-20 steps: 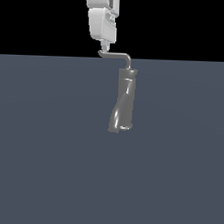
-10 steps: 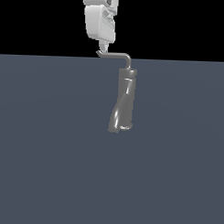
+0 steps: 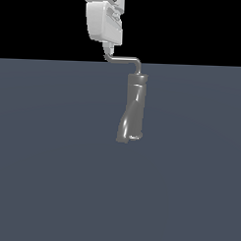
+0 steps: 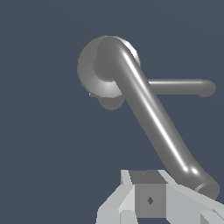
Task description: Turn on the faucet by rotating a designated handle.
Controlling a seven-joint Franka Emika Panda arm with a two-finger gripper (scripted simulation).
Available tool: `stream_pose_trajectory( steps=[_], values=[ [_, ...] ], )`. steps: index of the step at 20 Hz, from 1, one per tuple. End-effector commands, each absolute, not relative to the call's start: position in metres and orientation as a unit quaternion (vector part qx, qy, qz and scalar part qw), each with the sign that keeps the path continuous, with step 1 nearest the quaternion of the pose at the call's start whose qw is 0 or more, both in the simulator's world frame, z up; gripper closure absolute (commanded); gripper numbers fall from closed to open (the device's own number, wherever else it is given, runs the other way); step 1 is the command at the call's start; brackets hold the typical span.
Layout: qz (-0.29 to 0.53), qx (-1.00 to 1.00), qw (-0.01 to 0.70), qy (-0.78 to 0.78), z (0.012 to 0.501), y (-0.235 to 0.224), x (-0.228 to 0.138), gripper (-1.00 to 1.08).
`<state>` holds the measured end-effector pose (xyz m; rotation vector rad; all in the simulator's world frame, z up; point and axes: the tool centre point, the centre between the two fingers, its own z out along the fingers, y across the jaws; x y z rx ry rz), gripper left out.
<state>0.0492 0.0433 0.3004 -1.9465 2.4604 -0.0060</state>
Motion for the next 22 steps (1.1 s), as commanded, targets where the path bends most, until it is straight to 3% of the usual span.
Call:
stream_pose_trajectory(
  steps=[1, 22],
  values=[
    [0.0, -0.622, 0.0, 0.783, 0.3, 0.047, 0.043, 1.08],
    [-0.001, -0.622, 0.0, 0.783, 0.3, 0.02, -0.006, 1.08]
  ],
)
